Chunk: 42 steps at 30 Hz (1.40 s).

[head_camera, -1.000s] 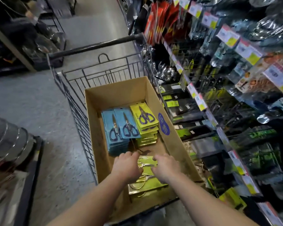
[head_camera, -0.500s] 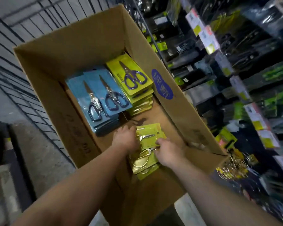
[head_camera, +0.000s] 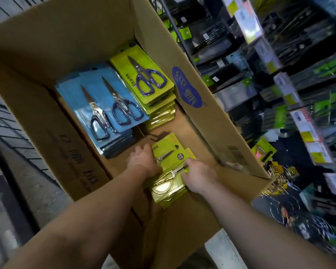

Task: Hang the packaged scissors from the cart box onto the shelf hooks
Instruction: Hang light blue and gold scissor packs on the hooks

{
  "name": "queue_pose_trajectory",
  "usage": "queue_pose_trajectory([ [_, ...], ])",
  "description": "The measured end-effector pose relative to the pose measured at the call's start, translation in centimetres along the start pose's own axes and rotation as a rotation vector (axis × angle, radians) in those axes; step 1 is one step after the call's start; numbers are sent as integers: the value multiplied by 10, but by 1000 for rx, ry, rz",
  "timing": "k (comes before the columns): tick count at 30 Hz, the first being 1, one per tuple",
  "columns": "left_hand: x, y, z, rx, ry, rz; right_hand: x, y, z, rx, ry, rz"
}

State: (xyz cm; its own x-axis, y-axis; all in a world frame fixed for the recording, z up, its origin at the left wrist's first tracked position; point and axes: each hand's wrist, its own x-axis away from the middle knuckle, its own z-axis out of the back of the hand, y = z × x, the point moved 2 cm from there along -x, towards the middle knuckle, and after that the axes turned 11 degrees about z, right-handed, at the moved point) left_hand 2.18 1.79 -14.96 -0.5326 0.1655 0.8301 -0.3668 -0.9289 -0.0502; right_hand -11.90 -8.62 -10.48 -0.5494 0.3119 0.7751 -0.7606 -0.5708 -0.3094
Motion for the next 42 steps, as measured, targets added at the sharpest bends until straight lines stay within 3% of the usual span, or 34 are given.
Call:
queue_pose_trajectory([
  [6, 29, 0, 11, 376, -141, 153, 1, -4, 4, -176, 17, -50],
  [12, 60, 18, 1, 896, -393, 71, -5, -1, -2, -911, 216, -201],
  [14, 53, 17, 1, 785, -292, 51, -8, 8, -5, -915, 289, -242],
  [18, 20, 7, 1, 270, 26, -17, -10, 24, -4, -731, 299, -299],
  [22, -8, 17, -1, 129, 155, -152, -11, 25, -6, -658, 263, -284],
  [27, -25, 34, -5, 2, 186, -264, -17, 26, -15, -662, 239, -306],
  [35, -29, 35, -5, -221, 311, -226, -17, 24, -15, -652, 192, -301],
  [42, -32, 37, 0, -222, 156, -150, -15, 27, -15, -647, 183, -298],
])
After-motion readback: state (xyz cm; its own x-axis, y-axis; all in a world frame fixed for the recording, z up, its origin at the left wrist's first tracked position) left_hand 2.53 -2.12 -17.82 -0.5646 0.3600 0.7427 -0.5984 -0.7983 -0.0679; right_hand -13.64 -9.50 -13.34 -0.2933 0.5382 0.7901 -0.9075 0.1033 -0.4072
